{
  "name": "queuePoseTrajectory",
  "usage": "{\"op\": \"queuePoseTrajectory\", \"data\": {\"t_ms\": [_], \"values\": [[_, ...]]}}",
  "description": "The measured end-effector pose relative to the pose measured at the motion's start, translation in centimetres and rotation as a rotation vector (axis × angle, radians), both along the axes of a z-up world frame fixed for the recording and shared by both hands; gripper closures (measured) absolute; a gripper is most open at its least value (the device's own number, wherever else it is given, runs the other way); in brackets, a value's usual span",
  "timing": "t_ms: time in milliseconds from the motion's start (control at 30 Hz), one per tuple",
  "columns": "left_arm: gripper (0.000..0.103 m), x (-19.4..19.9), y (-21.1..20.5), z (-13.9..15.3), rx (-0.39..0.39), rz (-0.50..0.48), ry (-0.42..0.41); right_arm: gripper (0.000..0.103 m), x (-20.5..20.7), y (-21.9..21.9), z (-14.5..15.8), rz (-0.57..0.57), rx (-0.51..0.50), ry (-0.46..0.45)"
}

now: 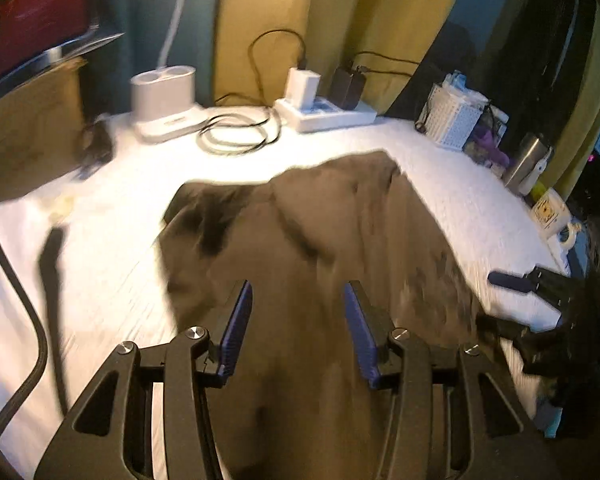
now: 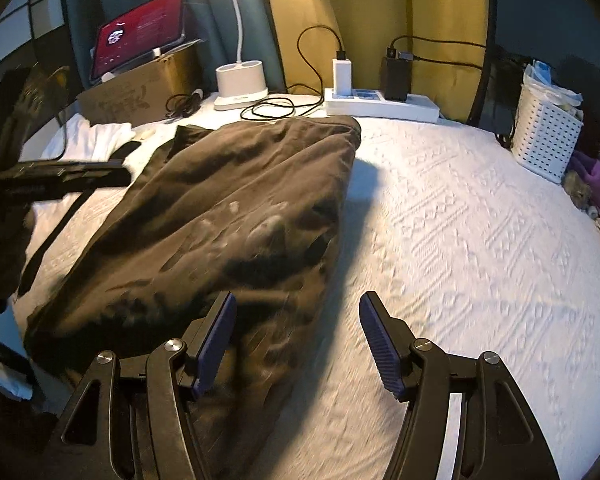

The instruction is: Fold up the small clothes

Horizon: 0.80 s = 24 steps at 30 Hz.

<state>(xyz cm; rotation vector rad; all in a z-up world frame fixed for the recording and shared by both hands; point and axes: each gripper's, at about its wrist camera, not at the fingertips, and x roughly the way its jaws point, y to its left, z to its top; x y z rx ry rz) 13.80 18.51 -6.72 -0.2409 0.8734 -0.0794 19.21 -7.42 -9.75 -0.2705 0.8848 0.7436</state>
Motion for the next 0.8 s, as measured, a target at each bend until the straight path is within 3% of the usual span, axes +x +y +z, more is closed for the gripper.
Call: {"op": "queuePoseTrajectory", "data": {"t_ms": [100,400,467,500,533,700,800], "values": [[0.055,2.9,0.6,-1.1,-0.058,-0.034,0.009,0.037,1.3,0.4,-0.5,-0.006,-0.001,0.015],[0.055,7.6,0.1,-3.6,-0.094,-0.083,0.058,0.037,4.8,0.9,-1.6,-0.034,0.0,0.031],[0.067,7.8,0.2,-3.7,-0.09,-0.091,0.034,0.037,5.5,1.2,-1.7,-0.037,0.003,0.032],[0.087,7.9,0.2,-3.6,-0.075,-0.092,0.032,0.037,5.8,1.3,-1.7,-0.039,0.005,0.033],[0.093,7.7,0.2,-3.1,-0.052,-0.089,0.021,0.037,6.0,1.5,-1.8,-0.041,0.007,0.035],[0.099,5.5,0.9,0.1,0.028,-0.05,-0.074,0.037,6.4,2.8,-1.7,-0.032,0.0,0.028],[0.099,5.1,1.5,0.5,0.081,-0.031,-0.074,0.037,6.1,4.2,-1.7,-0.003,-0.005,0.001]]}}
